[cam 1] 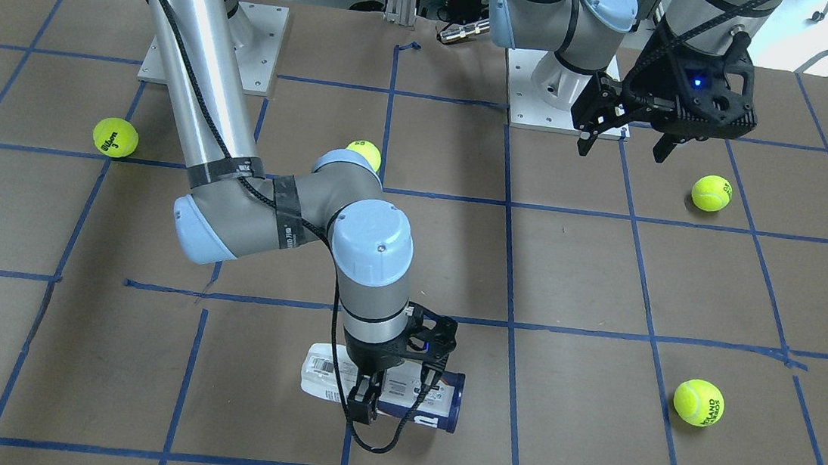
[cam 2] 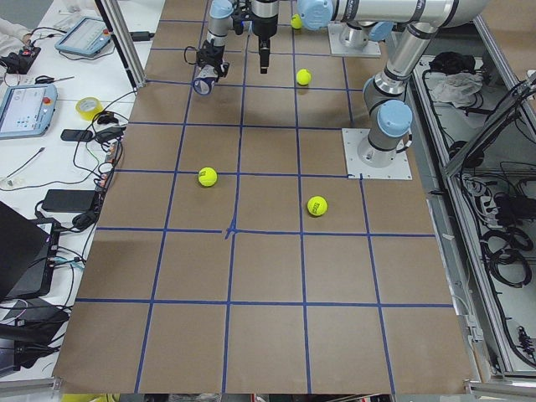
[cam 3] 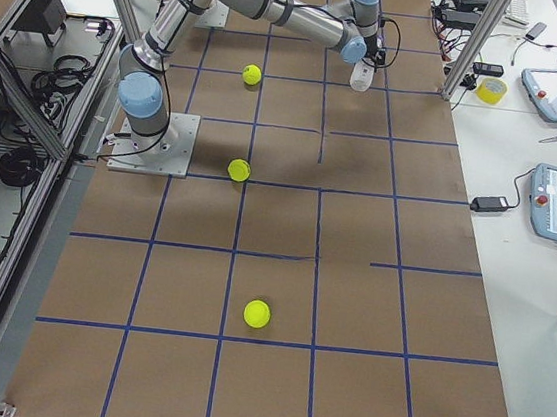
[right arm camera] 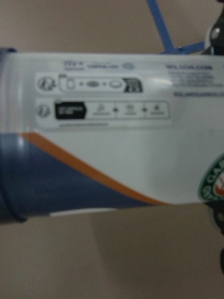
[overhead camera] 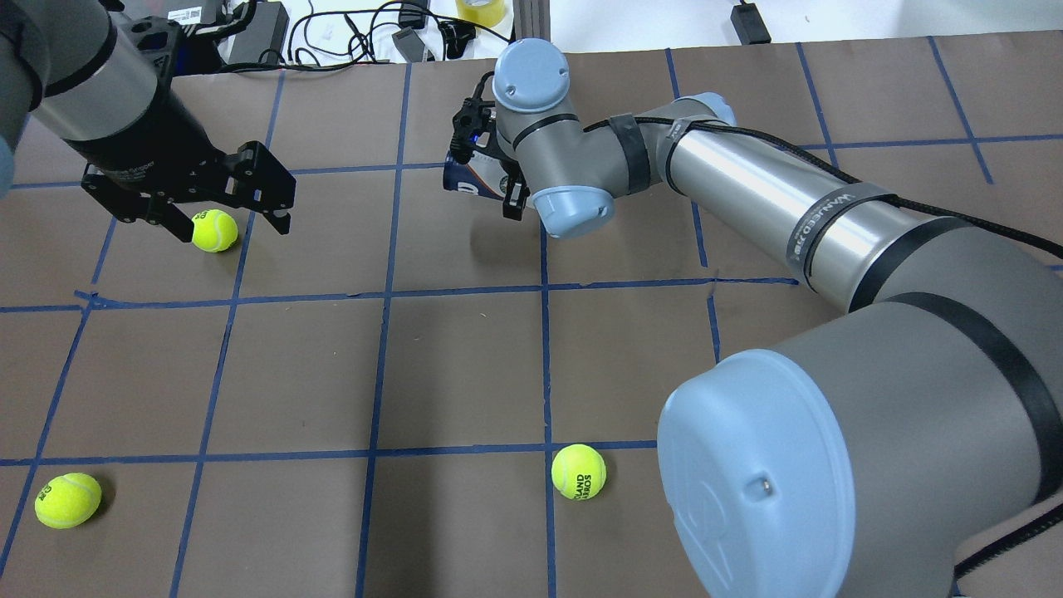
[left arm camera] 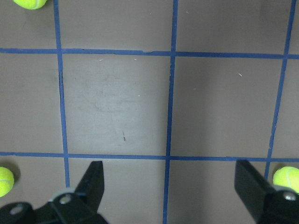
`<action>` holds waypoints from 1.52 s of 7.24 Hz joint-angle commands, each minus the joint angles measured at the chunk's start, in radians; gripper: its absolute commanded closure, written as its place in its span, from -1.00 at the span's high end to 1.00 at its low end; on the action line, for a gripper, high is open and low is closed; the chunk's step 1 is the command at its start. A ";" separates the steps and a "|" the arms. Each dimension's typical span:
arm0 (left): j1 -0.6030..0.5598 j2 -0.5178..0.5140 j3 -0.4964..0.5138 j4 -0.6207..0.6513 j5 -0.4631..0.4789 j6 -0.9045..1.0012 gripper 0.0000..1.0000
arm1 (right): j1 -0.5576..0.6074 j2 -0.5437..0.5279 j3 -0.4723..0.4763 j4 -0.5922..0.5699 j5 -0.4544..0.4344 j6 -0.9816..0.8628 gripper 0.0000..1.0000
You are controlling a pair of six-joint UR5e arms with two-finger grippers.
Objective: Lift up tennis ball bucket
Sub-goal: 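Lay the can on its side near the left gripper and release it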
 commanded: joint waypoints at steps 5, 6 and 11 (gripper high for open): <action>0.047 -0.041 -0.003 0.011 -0.013 0.006 1.00 | 0.088 0.107 -0.095 0.003 0.012 -0.106 0.87; 0.047 -0.045 -0.002 0.018 -0.016 0.004 1.00 | 0.086 0.086 -0.095 0.044 0.005 -0.106 1.00; 0.046 -0.125 -0.002 0.187 -0.047 0.003 1.00 | -0.039 -0.231 -0.038 0.247 -0.009 -0.084 1.00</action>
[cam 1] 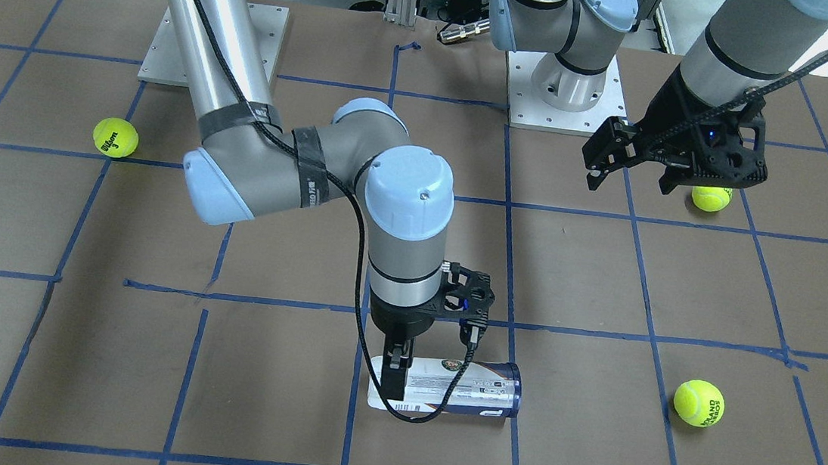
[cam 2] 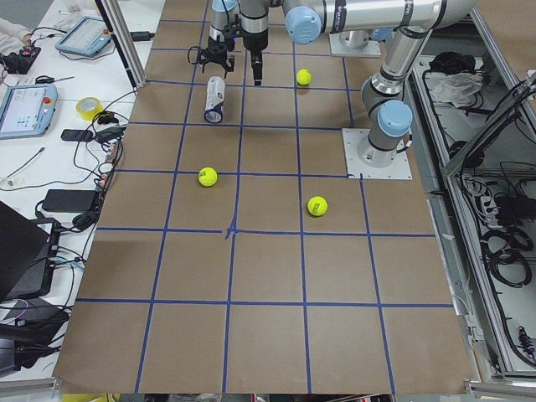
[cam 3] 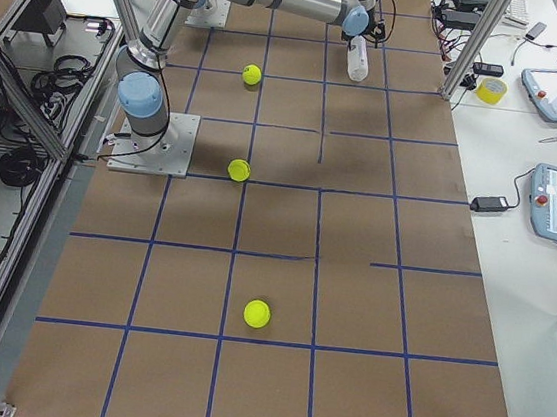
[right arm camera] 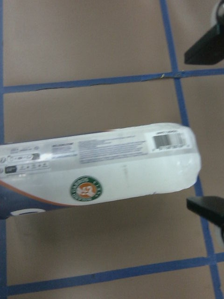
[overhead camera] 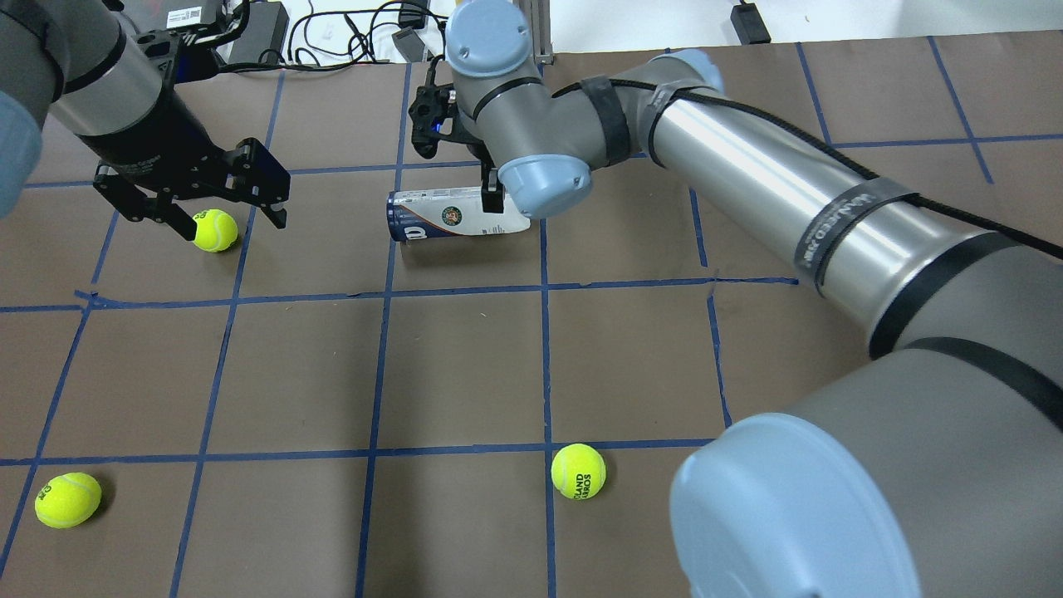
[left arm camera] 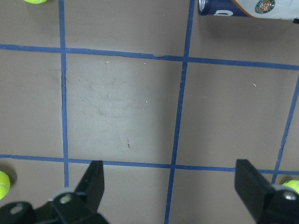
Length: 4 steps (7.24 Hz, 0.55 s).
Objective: Lift up tennis ball bucket
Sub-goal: 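Lay the can on its side near the left gripper and release it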
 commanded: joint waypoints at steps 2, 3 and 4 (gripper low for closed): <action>-0.001 -0.166 0.003 0.256 -0.157 -0.005 1.00 | -0.216 -0.281 0.026 0.170 -0.018 0.047 1.00; -0.001 -0.234 0.002 0.369 -0.243 -0.012 1.00 | -0.299 -0.350 0.026 0.266 -0.018 0.048 1.00; -0.001 -0.295 0.005 0.399 -0.300 -0.008 1.00 | -0.353 -0.413 0.026 0.365 -0.017 0.051 1.00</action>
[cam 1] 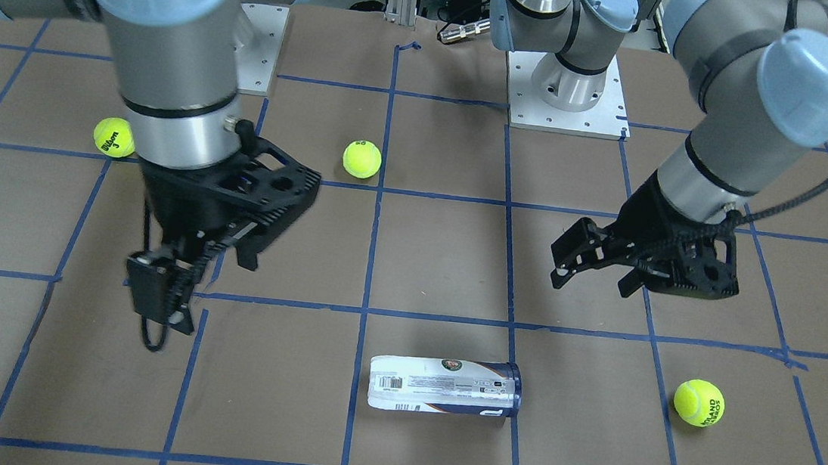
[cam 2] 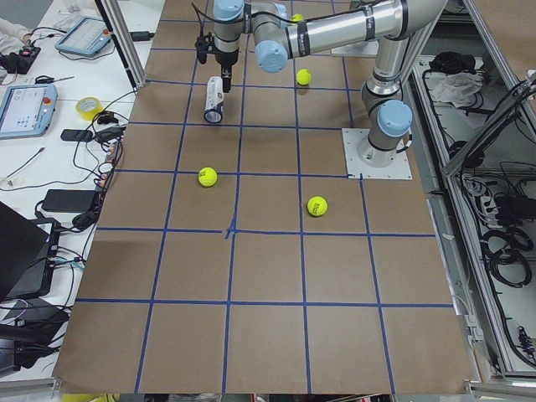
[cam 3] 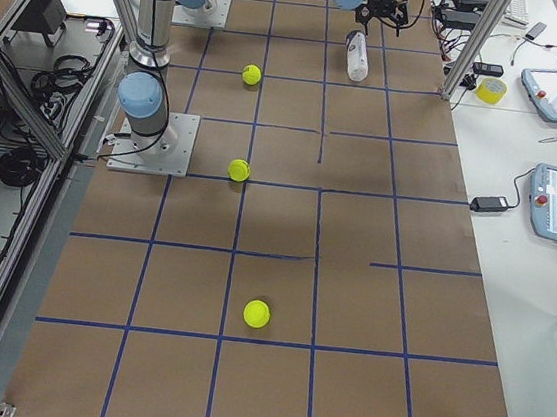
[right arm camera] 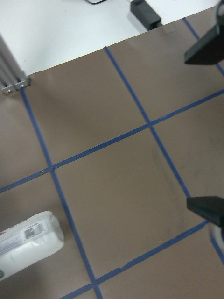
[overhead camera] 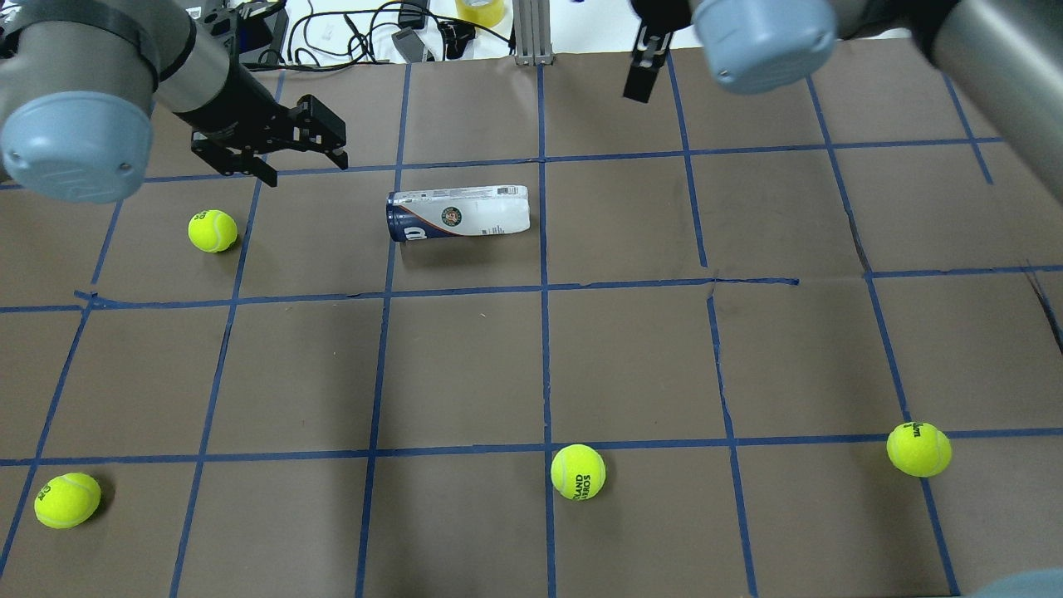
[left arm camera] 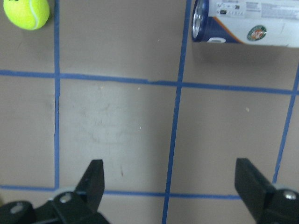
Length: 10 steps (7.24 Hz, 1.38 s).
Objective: Lift up tennis ball bucket
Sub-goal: 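Reach the left gripper to the can's open end while the right arm withdraws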
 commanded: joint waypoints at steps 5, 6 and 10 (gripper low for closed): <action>0.026 -0.282 0.033 0.219 -0.182 0.065 1.00 | -0.089 -0.232 0.062 0.356 0.017 0.841 1.00; 0.040 -0.302 0.030 0.219 -0.219 0.086 1.00 | -0.089 -0.259 0.089 0.356 0.017 0.923 1.00; 0.038 -0.359 0.016 0.213 -0.259 0.070 1.00 | -0.089 -0.275 0.096 0.354 0.020 1.155 1.00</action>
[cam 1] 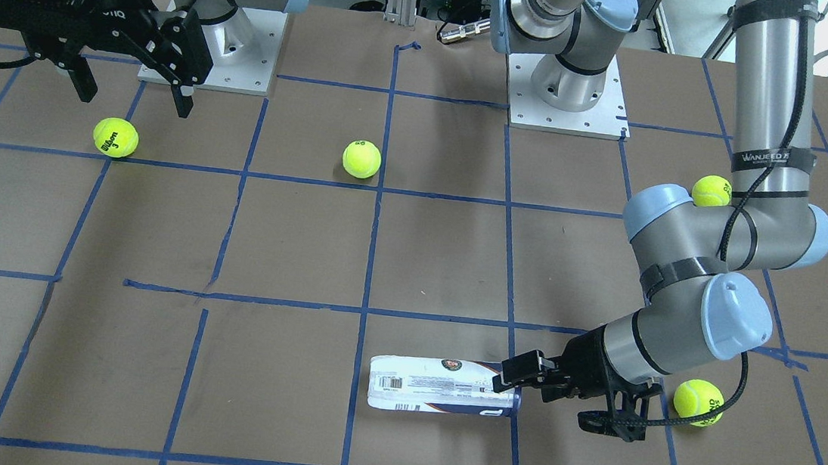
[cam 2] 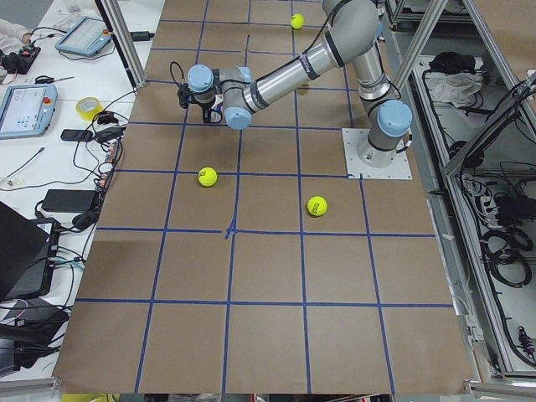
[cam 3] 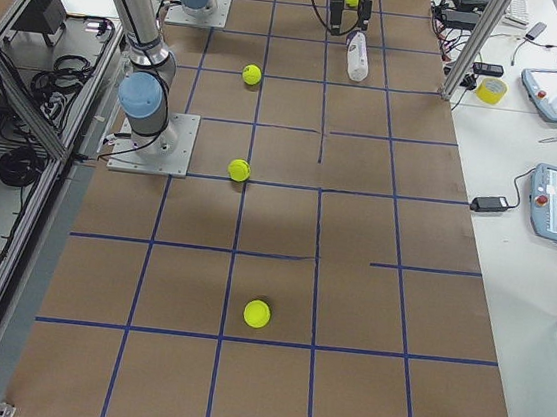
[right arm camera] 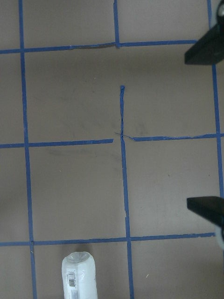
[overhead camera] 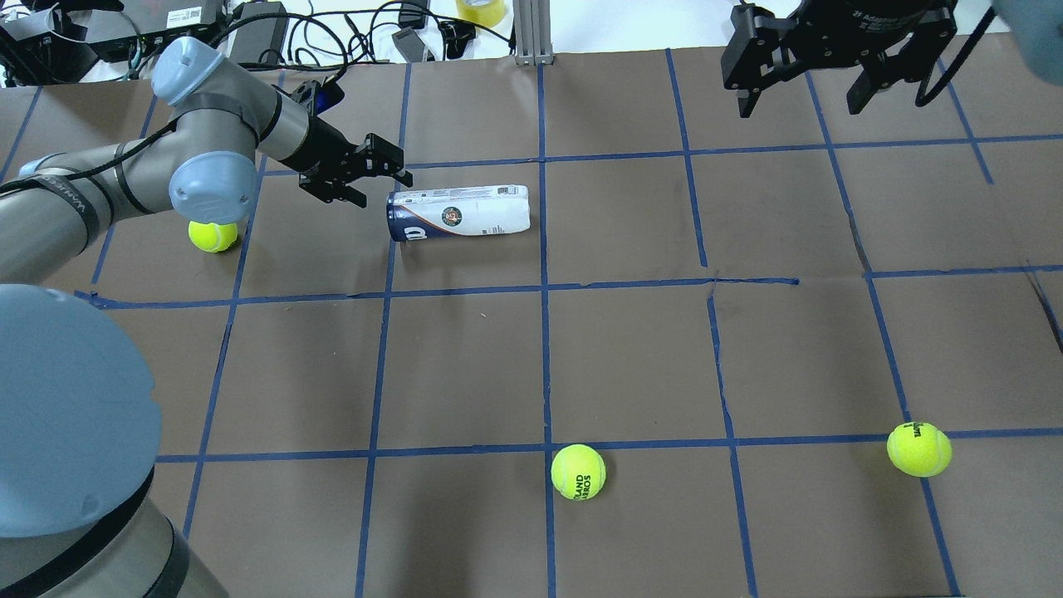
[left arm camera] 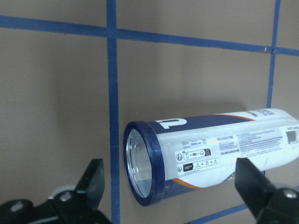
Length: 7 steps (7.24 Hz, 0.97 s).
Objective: Lift up tennis ball bucket
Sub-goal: 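Reach the left gripper to the can's open end while the right arm withdraws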
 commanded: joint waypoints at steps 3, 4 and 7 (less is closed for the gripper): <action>-0.001 -0.023 -0.003 -0.010 -0.084 -0.033 1.00 | 0.000 0.000 0.002 0.000 -0.001 0.031 1.00; -0.002 -0.026 -0.003 -0.013 -0.084 -0.035 1.00 | 0.000 0.002 0.004 0.002 -0.001 0.031 1.00; -0.005 -0.037 -0.011 -0.014 -0.086 -0.050 1.00 | 0.000 0.001 0.002 0.002 -0.001 0.031 1.00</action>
